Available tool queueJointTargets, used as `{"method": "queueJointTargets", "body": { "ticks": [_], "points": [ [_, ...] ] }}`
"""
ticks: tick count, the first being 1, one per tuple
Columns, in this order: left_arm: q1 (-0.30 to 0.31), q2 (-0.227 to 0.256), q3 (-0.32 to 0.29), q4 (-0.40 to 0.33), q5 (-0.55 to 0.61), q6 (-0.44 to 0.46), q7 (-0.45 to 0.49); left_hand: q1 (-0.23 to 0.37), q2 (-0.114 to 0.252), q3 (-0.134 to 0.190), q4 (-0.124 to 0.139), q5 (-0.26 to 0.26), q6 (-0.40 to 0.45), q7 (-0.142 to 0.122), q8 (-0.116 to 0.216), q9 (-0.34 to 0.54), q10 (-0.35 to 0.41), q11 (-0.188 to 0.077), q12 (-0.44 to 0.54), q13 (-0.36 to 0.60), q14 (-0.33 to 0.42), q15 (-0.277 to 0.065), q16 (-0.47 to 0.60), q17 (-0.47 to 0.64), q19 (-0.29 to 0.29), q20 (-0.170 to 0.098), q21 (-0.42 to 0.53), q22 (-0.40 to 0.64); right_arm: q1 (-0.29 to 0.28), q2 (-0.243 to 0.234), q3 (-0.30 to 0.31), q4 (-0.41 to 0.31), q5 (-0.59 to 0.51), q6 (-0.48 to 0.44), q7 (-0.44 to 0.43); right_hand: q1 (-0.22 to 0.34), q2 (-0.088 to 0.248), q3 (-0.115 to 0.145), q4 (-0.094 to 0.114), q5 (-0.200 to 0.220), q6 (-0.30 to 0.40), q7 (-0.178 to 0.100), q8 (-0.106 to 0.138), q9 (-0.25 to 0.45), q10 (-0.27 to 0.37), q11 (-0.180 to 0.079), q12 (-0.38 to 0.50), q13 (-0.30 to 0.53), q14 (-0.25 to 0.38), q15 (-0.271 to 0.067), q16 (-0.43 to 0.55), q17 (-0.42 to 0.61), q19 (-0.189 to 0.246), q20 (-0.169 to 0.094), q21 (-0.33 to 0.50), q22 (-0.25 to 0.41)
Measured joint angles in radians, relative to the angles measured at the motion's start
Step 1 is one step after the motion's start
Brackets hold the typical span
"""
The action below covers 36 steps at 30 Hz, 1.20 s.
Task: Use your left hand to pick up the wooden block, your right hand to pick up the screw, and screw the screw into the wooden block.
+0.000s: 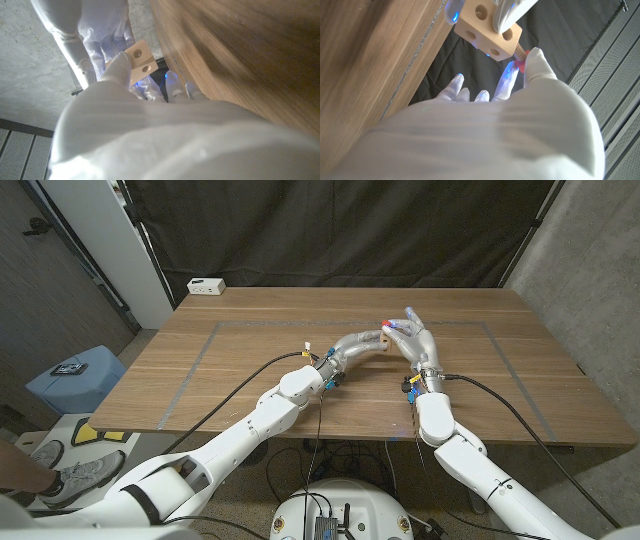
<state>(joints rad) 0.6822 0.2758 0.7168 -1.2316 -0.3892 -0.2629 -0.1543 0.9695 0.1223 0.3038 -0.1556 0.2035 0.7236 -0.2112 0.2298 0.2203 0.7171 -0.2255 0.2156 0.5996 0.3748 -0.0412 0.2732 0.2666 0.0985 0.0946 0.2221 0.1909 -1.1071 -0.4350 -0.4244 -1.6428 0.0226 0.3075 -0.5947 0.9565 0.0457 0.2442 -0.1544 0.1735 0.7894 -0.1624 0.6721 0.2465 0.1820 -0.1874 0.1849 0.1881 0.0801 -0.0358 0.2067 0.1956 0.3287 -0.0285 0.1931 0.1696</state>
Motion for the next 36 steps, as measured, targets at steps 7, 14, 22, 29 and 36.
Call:
{"method": "queueJointTargets", "body": {
  "ticks": [7, 14, 22, 29, 36],
  "points": [
    [0.000, 0.000, 0.000, 0.001, -0.001, 0.000, -0.001, 0.000, 0.000, 0.000, 0.000, 0.000, 0.000, 0.000, 0.000, 0.001, 0.000, 0.000, 0.003, 0.001, 0.000, 0.000, 0.000, 0.000, 0.000, 0.000, 0.000, 0.000, -0.005, -0.003, 0.002, 0.000, 0.004, 0.000, 0.002, 0.000, 0.000, 0.000, 0.000, 0.000, 0.002, 0.002, 0.000, 0.001, 0.000, 0.000, 0.000, 0.000, 0.000, 0.000, 0.000, 0.000, 0.000, 0.000, 0.000, 0.000],
    [0.002, 0.000, 0.001, -0.002, -0.002, 0.000, -0.001, 0.000, 0.000, -0.001, -0.001, 0.000, 0.000, 0.000, 0.000, 0.001, 0.000, 0.000, 0.003, 0.001, 0.000, 0.000, 0.000, 0.000, 0.000, 0.000, 0.000, 0.000, -0.008, -0.006, 0.003, -0.001, 0.006, 0.001, 0.005, -0.001, -0.001, -0.001, -0.001, -0.001, 0.004, 0.003, -0.002, -0.001, 0.000, 0.000, 0.000, 0.000, 0.000, 0.000, 0.000, 0.000, 0.000, 0.000, 0.000, 0.000],
    [0.003, -0.001, 0.002, -0.002, -0.004, 0.001, -0.001, 0.002, -0.002, 0.002, 0.000, 0.000, -0.001, 0.000, 0.000, 0.001, 0.000, 0.000, 0.003, 0.001, 0.000, 0.000, 0.000, 0.000, 0.000, 0.000, 0.000, 0.000, -0.010, -0.007, 0.003, -0.001, 0.007, 0.001, 0.006, -0.006, 0.005, -0.001, -0.001, 0.000, 0.008, 0.007, 0.001, -0.004, 0.000, 0.000, 0.000, 0.000, 0.000, 0.000, 0.000, 0.000, 0.000, 0.000, 0.000, 0.000],
    [0.000, -0.004, 0.002, 0.007, -0.007, 0.001, -0.005, 0.002, -0.002, 0.002, 0.000, 0.000, 0.000, 0.001, 0.001, 0.001, 0.000, 0.000, 0.003, 0.001, 0.000, 0.000, 0.000, 0.000, 0.000, 0.000, 0.000, 0.000, -0.010, -0.007, 0.004, -0.001, 0.007, 0.002, 0.007, -0.006, 0.005, -0.003, -0.003, 0.001, 0.008, 0.007, 0.001, -0.006, 0.000, 0.000, 0.000, 0.000, 0.000, 0.000, 0.000, 0.000, 0.004, 0.004, 0.000, 0.000],
    [-0.005, -0.007, 0.003, 0.017, -0.009, 0.001, -0.012, 0.001, -0.001, 0.002, 0.000, 0.000, -0.001, 0.003, 0.001, 0.000, 0.000, 0.000, 0.003, 0.000, 0.000, 0.000, 0.000, 0.000, 0.000, 0.000, 0.000, 0.000, -0.005, -0.007, 0.005, 0.005, 0.007, 0.006, 0.007, -0.005, 0.006, -0.006, 0.000, 0.001, 0.008, 0.007, 0.001, -0.007, -0.004, -0.004, 0.000, 0.000, 0.000, 0.000, 0.000, 0.000, 0.004, 0.004, 0.000, 0.000]
  ]
}}
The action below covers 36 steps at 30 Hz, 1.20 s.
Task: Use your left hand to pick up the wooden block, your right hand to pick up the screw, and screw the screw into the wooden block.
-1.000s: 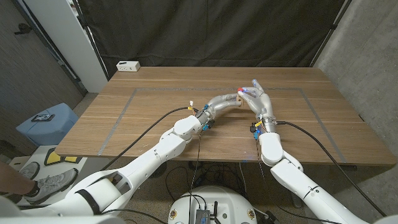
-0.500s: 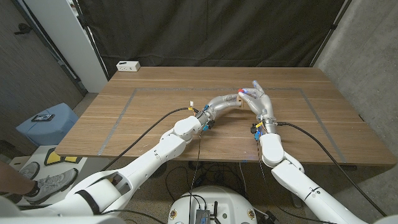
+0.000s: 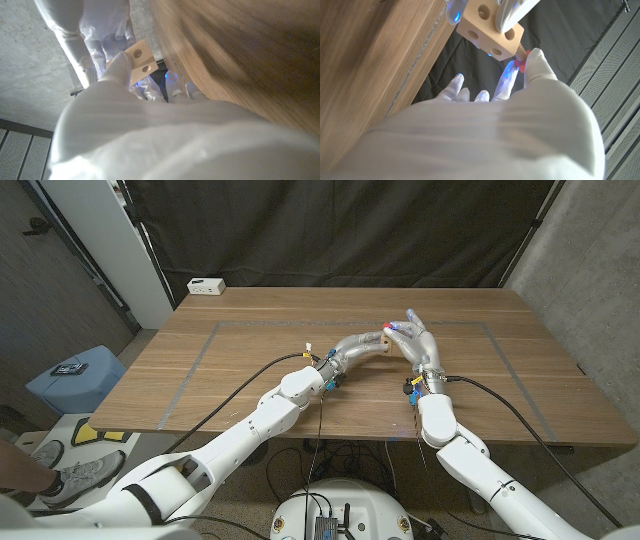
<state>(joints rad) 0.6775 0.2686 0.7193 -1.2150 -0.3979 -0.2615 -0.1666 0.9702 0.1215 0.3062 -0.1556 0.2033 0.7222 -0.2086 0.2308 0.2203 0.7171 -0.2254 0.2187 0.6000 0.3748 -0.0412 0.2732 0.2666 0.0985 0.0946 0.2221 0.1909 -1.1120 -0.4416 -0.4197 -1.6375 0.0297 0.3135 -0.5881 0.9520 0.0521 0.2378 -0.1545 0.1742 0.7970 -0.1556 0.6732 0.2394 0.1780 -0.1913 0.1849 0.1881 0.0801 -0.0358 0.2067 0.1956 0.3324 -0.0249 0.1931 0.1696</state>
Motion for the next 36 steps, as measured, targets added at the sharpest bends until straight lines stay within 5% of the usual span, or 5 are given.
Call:
{"method": "queueJointTargets", "body": {
  "ticks": [36],
  "points": [
    [-0.017, -0.008, 0.000, 0.027, -0.008, 0.000, -0.023, -0.004, 0.004, -0.002, -0.002, -0.001, -0.001, 0.003, -0.001, 0.000, 0.000, 0.000, 0.000, 0.000, 0.000, 0.000, 0.000, 0.000, 0.000, 0.000, 0.000, 0.000, 0.023, 0.011, -0.005, 0.038, 0.018, 0.025, 0.016, 0.017, 0.017, 0.011, -0.007, 0.003, -0.004, -0.004, -0.003, -0.010, -0.034, -0.016, -0.004, 0.000, -0.009, 0.002, 0.000, 0.000, 0.000, 0.000, 0.000, 0.000]
  ]
}}
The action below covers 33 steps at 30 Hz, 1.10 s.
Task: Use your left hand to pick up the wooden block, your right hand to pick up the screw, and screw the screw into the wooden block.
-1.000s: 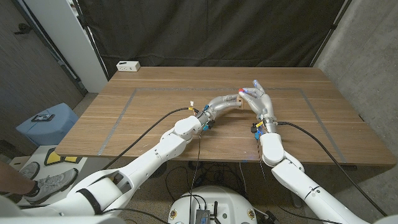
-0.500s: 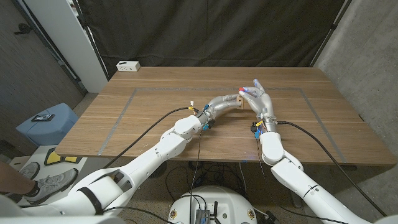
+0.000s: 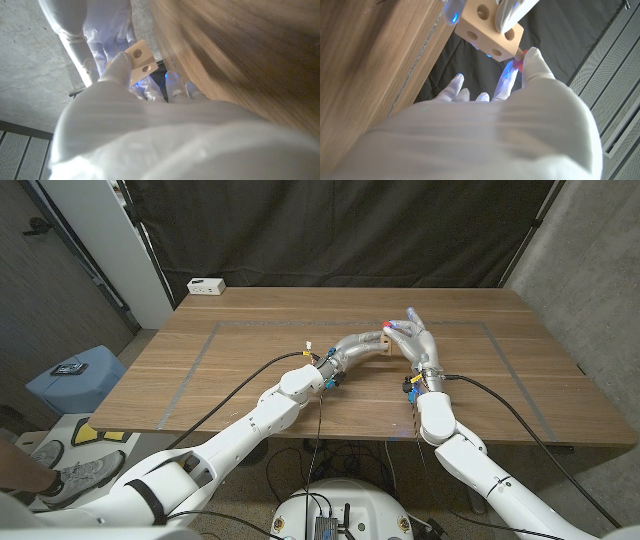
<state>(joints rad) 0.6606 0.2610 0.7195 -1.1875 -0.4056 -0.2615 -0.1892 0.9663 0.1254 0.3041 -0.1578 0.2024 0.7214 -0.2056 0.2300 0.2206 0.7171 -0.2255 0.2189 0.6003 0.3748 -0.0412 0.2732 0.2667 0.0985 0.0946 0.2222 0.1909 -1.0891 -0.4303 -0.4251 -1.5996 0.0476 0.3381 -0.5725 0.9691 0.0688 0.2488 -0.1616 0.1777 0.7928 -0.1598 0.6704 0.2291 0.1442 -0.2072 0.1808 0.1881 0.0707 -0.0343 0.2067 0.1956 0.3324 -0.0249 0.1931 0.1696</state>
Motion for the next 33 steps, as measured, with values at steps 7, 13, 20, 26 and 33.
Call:
{"method": "queueJointTargets", "body": {
  "ticks": [7, 13, 20, 26, 33],
  "points": [
    [0.000, 0.000, 0.000, 0.001, -0.002, 0.000, 0.000, 0.000, 0.000, 0.002, 0.002, -0.002, 0.000, 0.000, 0.000, 0.000, 0.000, 0.000, 0.000, 0.000, 0.000, 0.000, 0.000, 0.000, 0.000, 0.000, 0.000, 0.000, 0.000, 0.000, 0.000, 0.002, 0.004, 0.005, 0.003, 0.004, 0.004, 0.000, 0.000, -0.001, 0.000, 0.000, 0.000, 0.000, -0.005, 0.005, 0.000, 0.000, 0.000, 0.000, 0.000, 0.000, 0.000, 0.000, 0.000, 0.000],
    [0.000, 0.000, -0.001, 0.002, -0.003, 0.002, -0.001, 0.000, 0.000, 0.002, 0.002, -0.002, 0.000, 0.000, 0.000, 0.000, 0.000, 0.000, 0.000, 0.000, 0.000, 0.000, 0.000, 0.000, 0.000, 0.000, 0.000, 0.000, 0.000, -0.003, 0.002, 0.001, 0.004, 0.005, 0.004, 0.004, 0.004, -0.002, -0.001, -0.001, 0.000, 0.000, -0.001, -0.004, -0.005, 0.005, 0.000, 0.000, 0.000, 0.000, 0.000, 0.000, 0.000, 0.000, 0.000, 0.000],
    [-0.001, -0.002, -0.001, 0.008, -0.003, 0.002, -0.001, 0.000, 0.000, 0.002, 0.002, -0.001, -0.003, 0.000, 0.000, 0.001, 0.000, 0.000, 0.000, -0.001, 0.000, 0.000, 0.000, 0.000, 0.000, 0.000, 0.000, 0.000, -0.003, -0.008, 0.005, -0.007, 0.004, 0.003, 0.007, 0.004, 0.004, -0.002, -0.001, -0.001, 0.000, 0.000, -0.002, -0.005, -0.005, 0.005, 0.000, 0.000, 0.000, 0.000, 0.000, 0.000, 0.000, 0.000, 0.000, 0.000],
    [-0.003, -0.004, -0.001, 0.013, -0.004, 0.002, -0.003, 0.000, 0.000, 0.002, 0.002, 0.001, 0.001, -0.004, -0.003, 0.001, 0.000, 0.000, 0.000, -0.001, 0.000, 0.000, 0.000, 0.000, 0.000, 0.000, 0.000, 0.000, -0.004, -0.015, 0.007, -0.013, 0.003, -0.004, 0.009, 0.004, 0.004, -0.003, -0.002, -0.001, 0.000, 0.000, -0.004, -0.005, -0.005, 0.005, 0.000, 0.000, 0.000, 0.000, 0.000, 0.000, 0.000, 0.000, 0.000, 0.000],
    [-0.006, -0.005, -0.001, 0.016, -0.004, 0.002, -0.004, 0.000, 0.000, 0.002, 0.002, 0.001, 0.000, -0.004, -0.003, 0.000, 0.000, 0.000, -0.001, -0.001, 0.000, 0.000, 0.000, 0.000, 0.000, 0.000, 0.000, 0.000, -0.003, -0.018, 0.008, -0.015, 0.000, -0.011, 0.013, 0.004, 0.004, 0.002, 0.002, 0.000, 0.000, 0.000, 0.000, -0.005, -0.005, 0.005, 0.000, 0.000, 0.000, 0.000, 0.000, 0.000, 0.000, 0.000, 0.000, 0.000]
  ]
}}
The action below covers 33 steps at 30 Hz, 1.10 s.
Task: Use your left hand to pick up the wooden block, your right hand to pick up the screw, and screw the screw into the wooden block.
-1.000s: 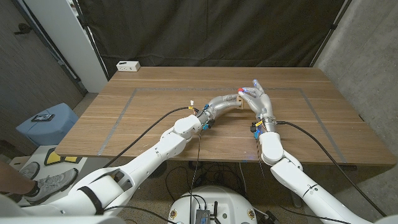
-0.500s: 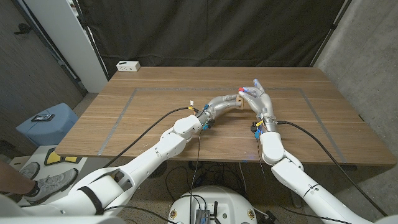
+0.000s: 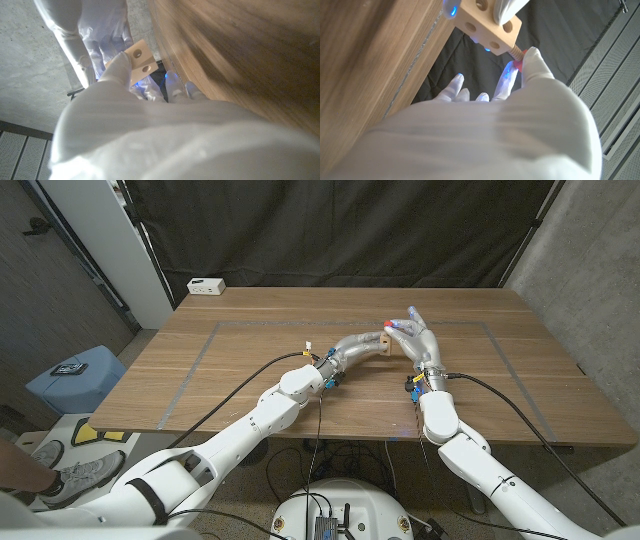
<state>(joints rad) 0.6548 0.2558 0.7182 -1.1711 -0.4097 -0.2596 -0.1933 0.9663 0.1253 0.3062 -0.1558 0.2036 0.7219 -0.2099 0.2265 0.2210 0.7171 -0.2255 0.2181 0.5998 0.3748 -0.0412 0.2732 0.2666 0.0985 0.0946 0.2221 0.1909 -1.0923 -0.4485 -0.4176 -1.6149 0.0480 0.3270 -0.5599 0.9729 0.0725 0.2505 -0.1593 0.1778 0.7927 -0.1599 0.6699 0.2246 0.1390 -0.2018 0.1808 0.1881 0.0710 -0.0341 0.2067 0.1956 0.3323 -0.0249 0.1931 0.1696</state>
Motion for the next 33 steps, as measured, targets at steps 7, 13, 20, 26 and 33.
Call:
{"method": "queueJointTargets", "body": {
  "ticks": [7, 13, 20, 26, 33],
  "points": [
    [0.000, 0.000, 0.000, 0.001, 0.000, 0.000, -0.001, -0.005, -0.005, 0.000, 0.000, 0.000, 0.000, 0.000, 0.003, 0.000, 0.000, 0.000, 0.000, 0.001, 0.000, 0.000, 0.000, 0.000, 0.000, 0.000, 0.000, 0.000, 0.001, -0.002, 0.000, -0.001, -0.001, -0.005, 0.002, 0.000, 0.000, -0.003, 0.003, 0.000, 0.000, 0.000, 0.000, -0.002, 0.000, 0.000, 0.000, 0.000, 0.000, 0.000, 0.000, 0.000, 0.000, 0.000, 0.000, 0.000],
    [0.000, 0.001, 0.000, 0.001, 0.001, 0.000, -0.001, -0.005, -0.005, 0.000, 0.000, 0.000, 0.000, 0.000, 0.003, -0.001, 0.000, 0.000, 0.000, 0.001, 0.000, 0.000, 0.000, 0.000, 0.000, 0.000, 0.000, 0.000, 0.001, -0.004, -0.002, -0.002, -0.002, -0.007, 0.003, 0.000, 0.000, -0.003, 0.003, 0.000, 0.003, 0.003, 0.000, -0.004, 0.000, 0.000, 0.004, 0.000, 0.000, 0.000, 0.000, 0.000, 0.000, 0.000, 0.000, 0.000],
    [0.001, 0.002, 0.000, -0.003, 0.001, 0.000, -0.001, -0.008, -0.003, 0.000, 0.000, 0.000, 0.003, -0.001, 0.003, 0.000, 0.000, 0.000, 0.000, 0.001, 0.000, 0.000, 0.000, 0.000, 0.000, 0.000, 0.000, 0.000, 0.001, -0.006, -0.002, -0.004, -0.002, -0.008, 0.003, 0.000, 0.000, -0.003, 0.003, 0.000, 0.004, 0.004, -0.001, -0.004, 0.000, 0.000, 0.004, 0.000, 0.000, 0.000, 0.000, 0.000, 0.000, 0.000, 0.000, 0.000],
    [0.003, 0.004, 0.000, -0.008, 0.002, 0.000, -0.001, -0.008, -0.003, 0.000, 0.000, 0.000, 0.005, 0.000, 0.003, 0.000, 0.000, 0.000, -0.001, 0.001, 0.000, 0.000, 0.000, 0.000, 0.000, 0.000, 0.000, 0.000, -0.002, -0.008, -0.002, -0.007, -0.002, -0.010, 0.003, -0.002, -0.002, -0.003, 0.003, 0.000, 0.004, 0.004, -0.002, -0.004, 0.000, 0.000, 0.004, 0.000, 0.000, 0.000, 0.000, 0.000, 0.000, 0.000, 0.000, 0.000],
    [0.005, 0.005, 0.001, -0.011, 0.002, 0.000, -0.001, -0.008, -0.003, 0.000, 0.000, 0.000, 0.004, 0.000, 0.000, 0.000, 0.000, 0.000, -0.002, 0.001, 0.000, 0.000, 0.000, 0.000, 0.000, 0.000, 0.000, 0.000, -0.004, -0.009, -0.002, -0.008, -0.002, -0.010, 0.003, -0.002, -0.002, -0.006, 0.005, -0.001, 0.004, 0.004, -0.003, -0.004, 0.000, 0.000, 0.004, 0.000, 0.000, 0.000, 0.000, 0.000, 0.000, 0.000, 0.000, 0.000]
  ]
}}
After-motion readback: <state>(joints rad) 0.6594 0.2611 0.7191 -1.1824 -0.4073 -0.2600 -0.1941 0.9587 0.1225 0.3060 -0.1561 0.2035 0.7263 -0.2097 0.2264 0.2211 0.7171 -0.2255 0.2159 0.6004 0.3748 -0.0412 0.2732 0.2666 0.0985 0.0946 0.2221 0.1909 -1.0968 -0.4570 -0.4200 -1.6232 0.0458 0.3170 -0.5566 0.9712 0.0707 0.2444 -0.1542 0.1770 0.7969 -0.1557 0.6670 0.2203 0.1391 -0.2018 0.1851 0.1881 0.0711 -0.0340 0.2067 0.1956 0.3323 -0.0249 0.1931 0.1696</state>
